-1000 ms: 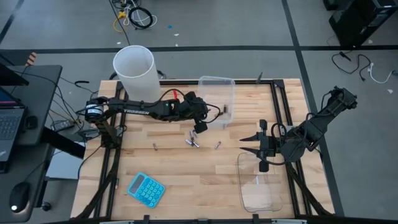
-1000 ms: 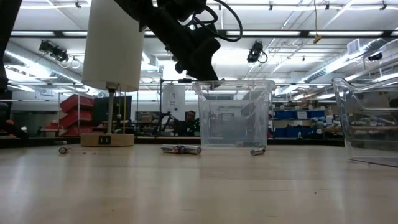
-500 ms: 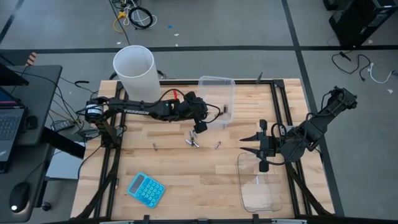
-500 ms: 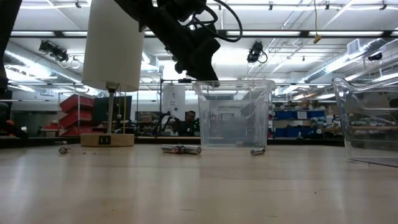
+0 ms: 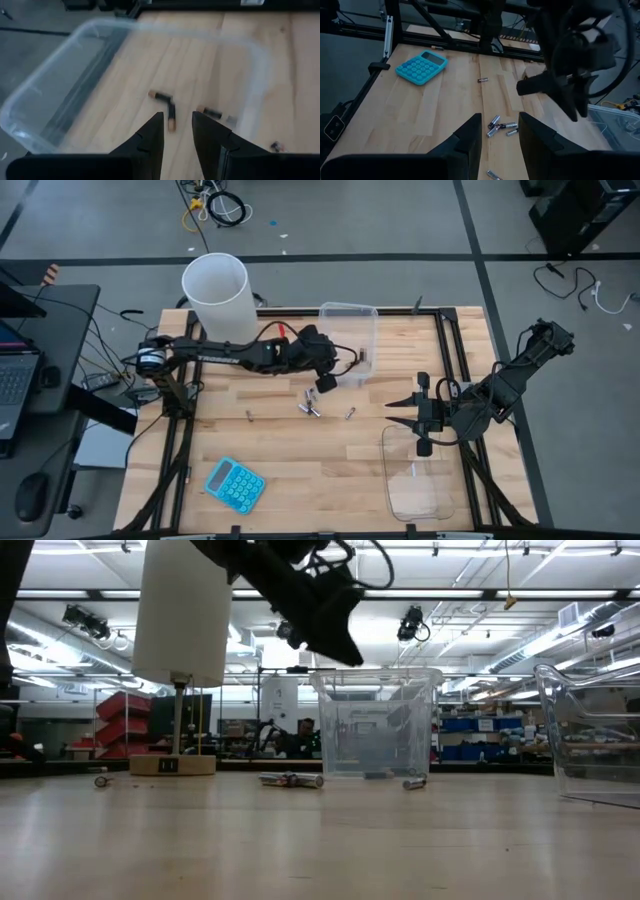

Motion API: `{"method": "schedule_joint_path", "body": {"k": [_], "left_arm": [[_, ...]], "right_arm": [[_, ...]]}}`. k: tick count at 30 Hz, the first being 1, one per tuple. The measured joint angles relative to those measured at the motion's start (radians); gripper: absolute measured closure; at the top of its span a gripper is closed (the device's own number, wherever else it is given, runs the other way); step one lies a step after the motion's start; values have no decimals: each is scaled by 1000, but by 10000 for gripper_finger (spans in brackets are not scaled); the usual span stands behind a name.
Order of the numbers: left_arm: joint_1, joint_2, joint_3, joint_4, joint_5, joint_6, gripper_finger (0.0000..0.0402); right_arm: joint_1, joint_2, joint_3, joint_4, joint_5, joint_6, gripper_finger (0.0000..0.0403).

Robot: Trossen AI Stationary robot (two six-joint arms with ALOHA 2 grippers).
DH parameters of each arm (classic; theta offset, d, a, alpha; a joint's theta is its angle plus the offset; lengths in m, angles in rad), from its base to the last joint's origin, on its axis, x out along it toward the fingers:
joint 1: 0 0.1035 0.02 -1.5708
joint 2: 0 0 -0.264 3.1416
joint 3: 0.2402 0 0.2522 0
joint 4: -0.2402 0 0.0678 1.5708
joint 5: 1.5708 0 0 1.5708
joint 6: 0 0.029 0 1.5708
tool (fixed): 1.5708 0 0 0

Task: Sort batteries
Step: Put the brown battery into the top transparent bin

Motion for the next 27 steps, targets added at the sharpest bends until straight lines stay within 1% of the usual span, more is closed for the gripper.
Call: {"method": "schedule_joint_path", "body": {"k": [4,6,9,13,17,20,22,27], "left_arm": [[-15,-6,64,-36,0,4,298],[-29,-9,105,-88,1,9,298],[-65,-12,180,-203,21,7,298],[-133,-14,277,-437,27,-35,298],[-218,-15,328,-653,27,-132,298],[-291,-15,335,-772,18,-215,298],[-338,-15,335,-849,-5,-283,298],[-443,-15,335,-1021,-121,-487,298]], "right_arm": [[0,0,0,0,0,0,288],[0,0,0,0,0,0,288],[0,0,0,0,0,0,288],[0,0,0,0,0,0,288],[0,0,0,0,0,0,288],[0,0,0,0,0,-1,288],[0,0,0,0,0,-2,288],[0,0,0,0,0,-16,288]]}}
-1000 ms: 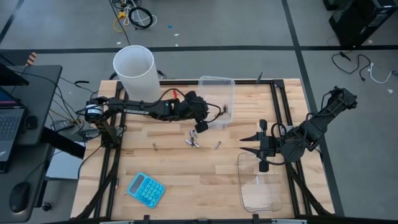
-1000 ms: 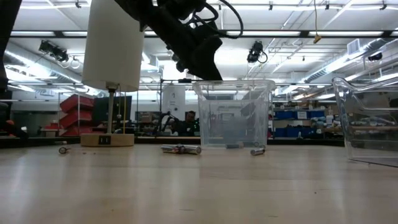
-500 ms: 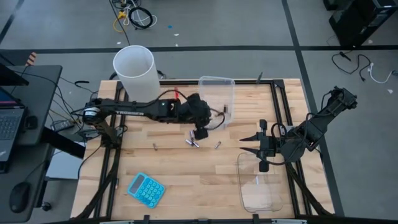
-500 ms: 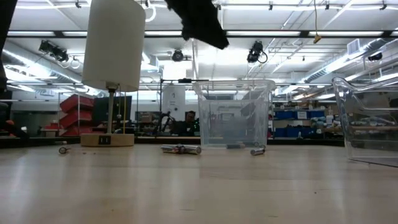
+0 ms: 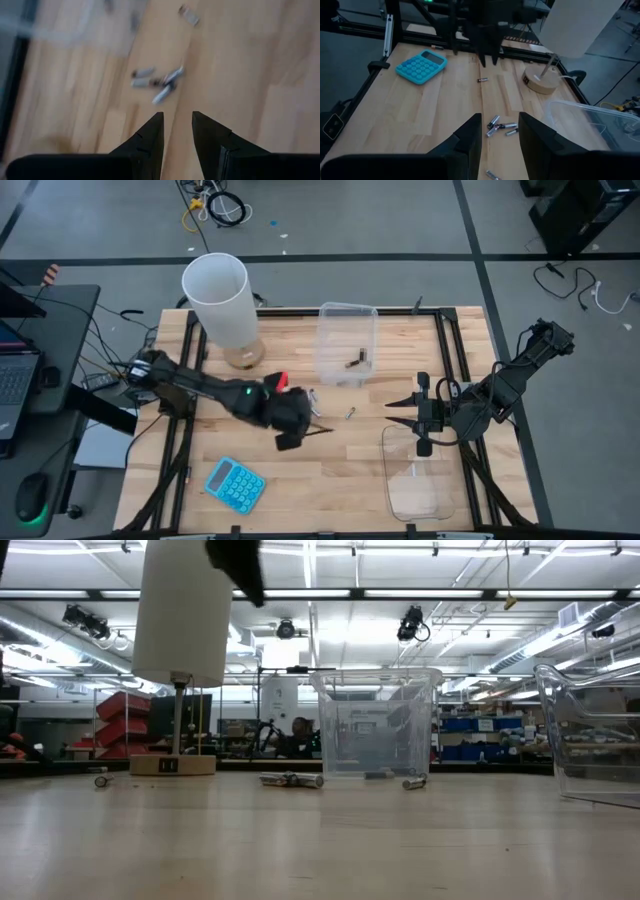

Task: Sort batteries
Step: Put the brown battery into the top transparent bin

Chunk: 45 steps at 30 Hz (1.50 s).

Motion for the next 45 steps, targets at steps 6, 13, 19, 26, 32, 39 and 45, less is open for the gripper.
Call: {"method": "schedule_joint_path", "body": {"k": [6,13,19,26,32,39,45], "left_arm": [[-103,0,0,-256,-98,-301,298],[-181,0,0,-378,-107,-492,298],[-249,0,-1,-378,-34,-509,298],[-348,0,-1,-378,151,-491,298],[-409,0,-1,-378,254,-685,299],[-471,0,-1,-378,271,-924,323],[-512,0,-2,-378,273,-1085,355]], "right_arm": [[0,0,-29,8,0,1,288],[0,0,-47,46,0,4,288],[0,0,-48,46,0,4,288],[0,0,-48,46,0,4,288],[0,0,-48,46,0,4,288],[0,0,-48,68,0,-12,288],[0,0,-48,72,0,-22,288]]}}
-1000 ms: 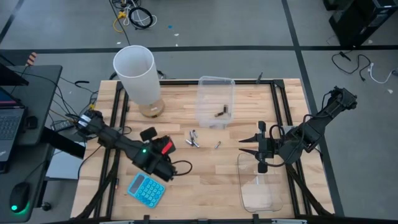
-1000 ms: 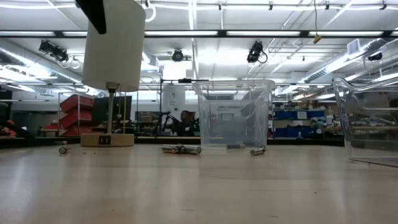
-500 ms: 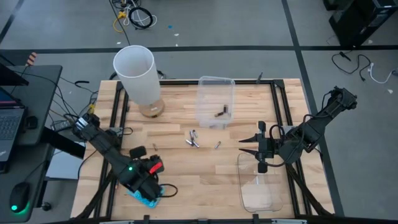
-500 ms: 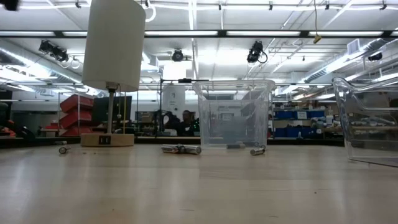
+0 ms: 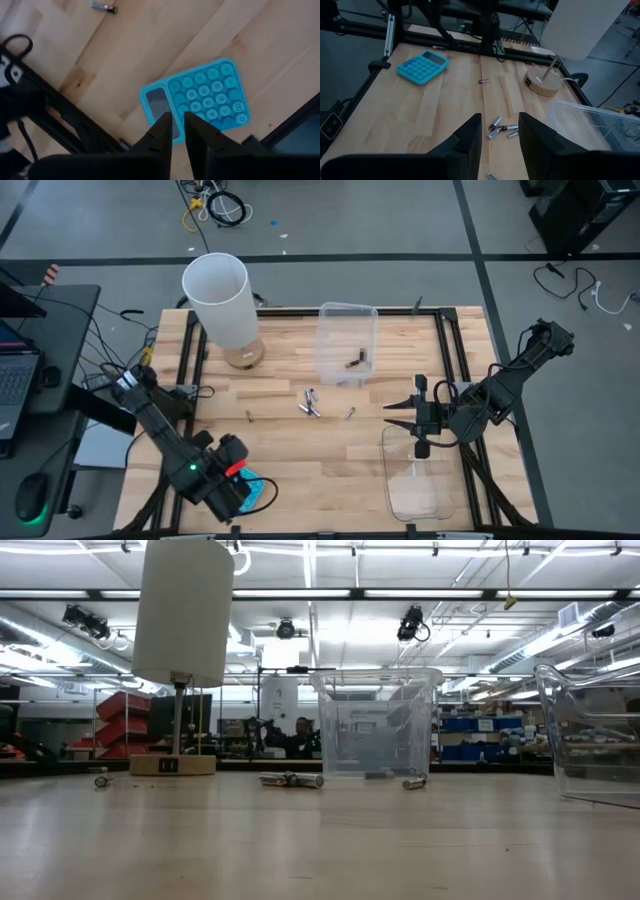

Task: Sort batteries
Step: Put the brown battery into the top transparent bin

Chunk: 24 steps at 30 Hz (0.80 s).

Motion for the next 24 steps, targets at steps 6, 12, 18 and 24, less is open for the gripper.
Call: {"method": "schedule_joint_path", "body": {"k": [6,12,18,24], "left_arm": [[-12,0,-68,0,95,-107,392],[-16,0,-180,0,197,-151,398],[-7,0,-269,-1,230,-239,398],[-8,0,-363,21,322,-336,398]], "right_arm": [[0,0,0,13,0,-23,288],[0,0,0,16,0,-33,288],[0,0,0,19,0,-33,288],[0,0,0,19,0,-33,288]]}}
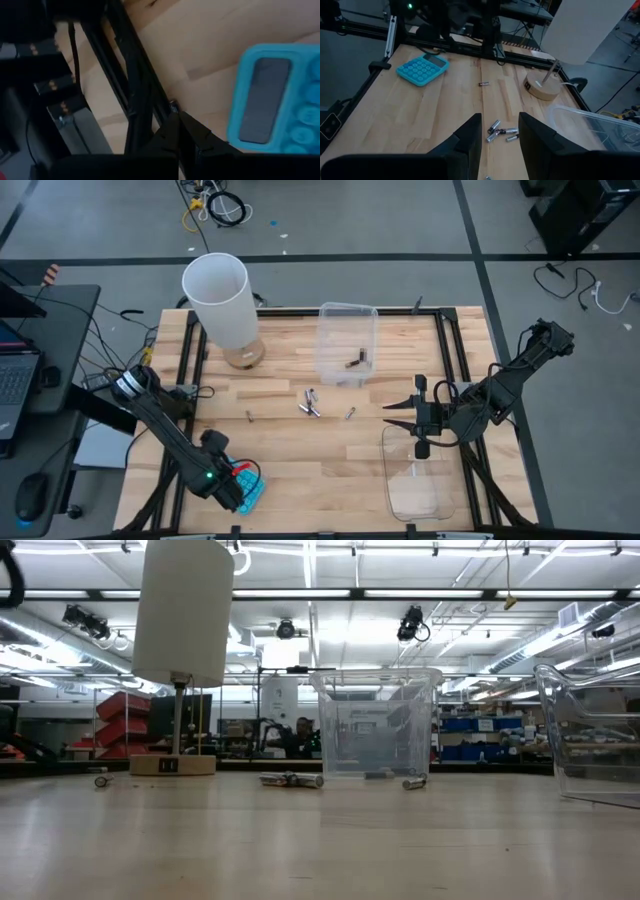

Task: Sort batteries
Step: Put the brown battery into the top transparent bin

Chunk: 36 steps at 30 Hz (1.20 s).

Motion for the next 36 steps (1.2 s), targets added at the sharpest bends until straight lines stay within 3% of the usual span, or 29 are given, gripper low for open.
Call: {"method": "schedule_joint_path", "body": {"k": [11,20,29,36], "left_arm": [[0,0,-179,194,90,-32,398],[0,0,-246,289,151,-26,398],[-22,-68,-297,460,40,-6,399],[-70,-163,-395,508,75,-119,401]], "right_arm": [[0,0,0,0,0,-10,288],[0,0,0,0,0,-14,288],[-1,0,0,2,0,-16,288],[-1,0,0,2,0,-18,288]]}}
